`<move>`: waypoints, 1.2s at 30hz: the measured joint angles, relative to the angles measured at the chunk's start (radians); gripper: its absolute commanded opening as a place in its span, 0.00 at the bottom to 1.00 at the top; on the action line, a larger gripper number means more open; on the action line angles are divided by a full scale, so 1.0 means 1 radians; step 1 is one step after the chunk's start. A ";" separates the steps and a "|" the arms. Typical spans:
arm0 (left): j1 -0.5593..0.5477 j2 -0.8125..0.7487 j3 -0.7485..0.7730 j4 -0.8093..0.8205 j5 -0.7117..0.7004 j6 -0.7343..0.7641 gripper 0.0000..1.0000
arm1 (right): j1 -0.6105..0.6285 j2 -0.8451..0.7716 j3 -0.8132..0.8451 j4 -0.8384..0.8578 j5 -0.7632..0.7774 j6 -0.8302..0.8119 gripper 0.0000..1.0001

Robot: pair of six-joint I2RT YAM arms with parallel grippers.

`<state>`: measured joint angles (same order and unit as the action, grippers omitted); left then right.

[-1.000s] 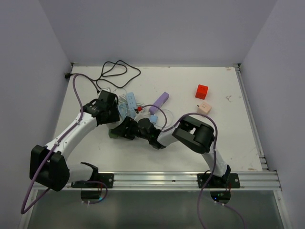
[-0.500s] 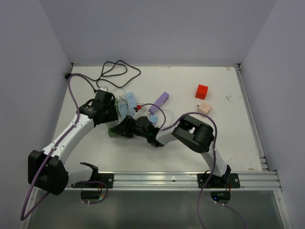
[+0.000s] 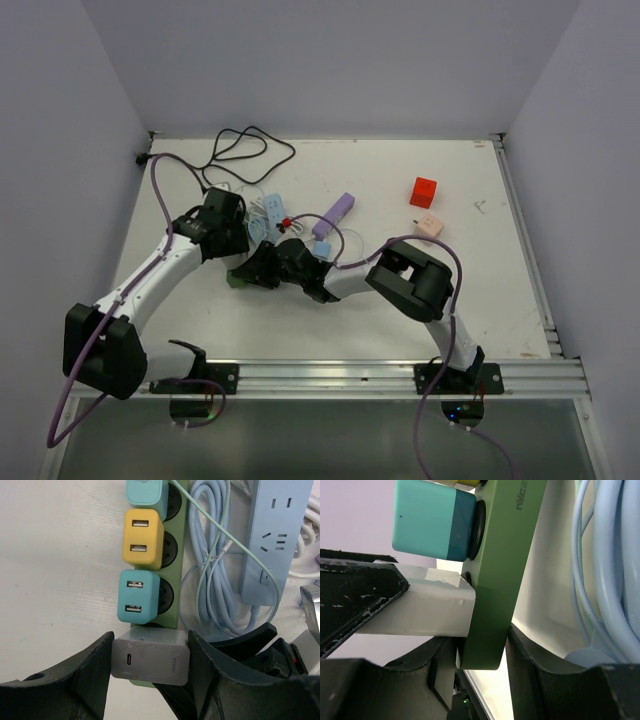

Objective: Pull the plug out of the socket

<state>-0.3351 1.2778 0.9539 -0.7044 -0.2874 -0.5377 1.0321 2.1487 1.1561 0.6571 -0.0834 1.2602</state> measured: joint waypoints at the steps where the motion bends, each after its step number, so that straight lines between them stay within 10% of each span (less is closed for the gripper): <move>1: 0.000 0.003 0.004 -0.001 -0.001 0.001 0.00 | 0.000 -0.003 0.002 -0.013 0.004 0.000 0.25; 27: -0.079 0.056 0.064 -0.036 -0.174 0.065 0.00 | -0.018 -0.012 0.018 -0.101 -0.011 0.009 0.24; 36: -0.012 -0.045 0.003 0.039 -0.091 0.082 0.56 | -0.025 0.003 0.006 -0.071 -0.045 0.002 0.24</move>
<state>-0.3470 1.2324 0.9573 -0.6659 -0.3786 -0.4557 1.0073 2.1521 1.1618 0.5865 -0.1280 1.2625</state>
